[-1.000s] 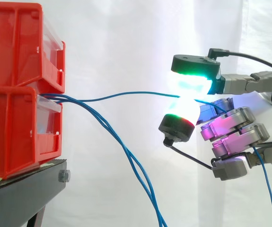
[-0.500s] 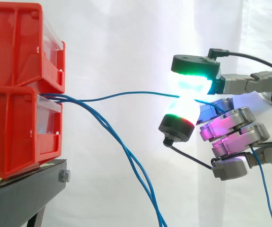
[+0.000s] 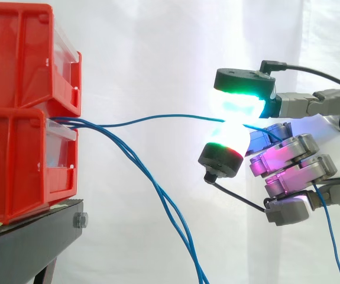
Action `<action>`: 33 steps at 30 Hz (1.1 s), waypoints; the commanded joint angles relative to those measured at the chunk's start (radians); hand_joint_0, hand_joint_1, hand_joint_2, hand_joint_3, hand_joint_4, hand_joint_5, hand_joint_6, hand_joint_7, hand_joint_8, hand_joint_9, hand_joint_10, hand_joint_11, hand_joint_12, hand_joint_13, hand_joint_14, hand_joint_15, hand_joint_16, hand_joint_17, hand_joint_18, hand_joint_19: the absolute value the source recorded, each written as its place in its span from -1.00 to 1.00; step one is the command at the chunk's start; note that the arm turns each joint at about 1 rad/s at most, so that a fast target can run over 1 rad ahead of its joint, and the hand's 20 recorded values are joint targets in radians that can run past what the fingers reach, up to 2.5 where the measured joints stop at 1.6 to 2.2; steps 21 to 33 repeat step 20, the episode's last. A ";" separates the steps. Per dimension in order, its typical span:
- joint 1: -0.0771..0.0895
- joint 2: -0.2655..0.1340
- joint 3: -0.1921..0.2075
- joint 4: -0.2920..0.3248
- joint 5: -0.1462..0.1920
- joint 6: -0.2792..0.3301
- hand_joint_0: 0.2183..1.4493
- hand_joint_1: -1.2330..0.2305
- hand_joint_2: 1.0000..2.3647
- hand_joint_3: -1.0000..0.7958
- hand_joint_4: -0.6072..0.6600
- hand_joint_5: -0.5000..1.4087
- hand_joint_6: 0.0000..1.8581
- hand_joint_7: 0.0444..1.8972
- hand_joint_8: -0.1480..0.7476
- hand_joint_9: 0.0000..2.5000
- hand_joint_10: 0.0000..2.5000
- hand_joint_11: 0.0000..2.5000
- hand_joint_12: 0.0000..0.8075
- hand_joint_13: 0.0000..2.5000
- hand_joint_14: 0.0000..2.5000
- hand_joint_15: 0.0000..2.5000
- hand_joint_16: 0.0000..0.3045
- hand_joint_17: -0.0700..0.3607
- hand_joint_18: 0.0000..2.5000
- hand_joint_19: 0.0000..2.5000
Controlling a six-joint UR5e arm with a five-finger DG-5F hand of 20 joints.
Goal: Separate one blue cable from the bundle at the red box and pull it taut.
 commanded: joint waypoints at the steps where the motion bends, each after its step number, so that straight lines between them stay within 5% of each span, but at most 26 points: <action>1: -0.001 0.000 0.000 0.000 0.001 0.000 -0.25 -0.42 -0.95 0.17 -0.07 -0.62 0.01 0.35 -0.01 -0.20 0.97 0.27 -0.13 -0.09 0.63 0.15 -0.72 -0.23 -0.12 -0.01; 33: 0.000 0.000 0.000 0.000 0.001 0.000 -0.26 -0.42 -0.96 0.16 -0.06 -0.62 0.01 0.36 0.00 -0.19 0.96 0.28 -0.13 -0.08 0.58 0.15 -0.72 -0.24 -0.13 -0.01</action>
